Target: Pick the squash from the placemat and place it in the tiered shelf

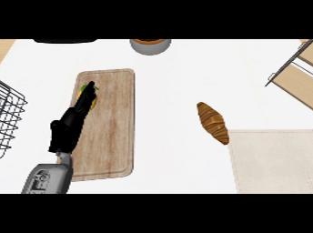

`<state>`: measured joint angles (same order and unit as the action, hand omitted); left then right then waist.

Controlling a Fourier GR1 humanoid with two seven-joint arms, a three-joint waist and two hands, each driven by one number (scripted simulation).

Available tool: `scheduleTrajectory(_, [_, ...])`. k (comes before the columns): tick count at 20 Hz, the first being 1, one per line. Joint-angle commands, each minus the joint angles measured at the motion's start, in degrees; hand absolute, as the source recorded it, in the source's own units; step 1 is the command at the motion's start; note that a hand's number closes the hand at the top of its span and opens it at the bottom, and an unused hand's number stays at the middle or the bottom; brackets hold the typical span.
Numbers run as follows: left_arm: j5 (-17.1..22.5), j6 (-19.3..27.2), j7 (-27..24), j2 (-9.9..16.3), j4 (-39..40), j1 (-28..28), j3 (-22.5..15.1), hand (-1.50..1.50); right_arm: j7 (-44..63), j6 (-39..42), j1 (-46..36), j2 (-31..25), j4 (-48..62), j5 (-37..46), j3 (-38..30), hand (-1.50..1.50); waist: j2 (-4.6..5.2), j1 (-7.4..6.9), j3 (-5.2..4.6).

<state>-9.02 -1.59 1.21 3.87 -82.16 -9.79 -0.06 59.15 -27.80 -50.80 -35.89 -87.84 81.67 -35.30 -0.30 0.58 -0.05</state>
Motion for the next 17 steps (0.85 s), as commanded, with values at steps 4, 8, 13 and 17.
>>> scheduleTrajectory(4, [0.30, -0.02, -0.87, 1.38, -0.31, 1.35, 1.46, 0.00, 10.44, 19.58, 2.80, 2.37, -18.13, 1.15, -5.31, -1.50, -0.77, 1.55, -0.07])
scheduleTrajectory(8, [0.59, -0.02, -0.49, 0.77, -1.69, 3.84, 1.00, 0.00, 10.74, 29.52, 7.36, 4.34, -29.72, -1.78, -10.11, -1.50, -1.09, 2.31, -0.03])
scheduleTrajectory(13, [0.47, 0.87, 1.25, 0.74, -2.42, 3.17, 1.56, 0.00, 8.37, 45.97, 11.92, 4.92, -42.23, -7.72, -15.04, -1.50, -1.50, 3.80, -0.05])
scheduleTrajectory(17, [0.01, 0.58, 1.40, 0.92, -4.31, 4.38, 0.75, 0.00, 6.71, 54.90, 13.84, 5.64, -52.27, -15.48, -23.42, -1.50, -1.56, 3.71, 0.05])
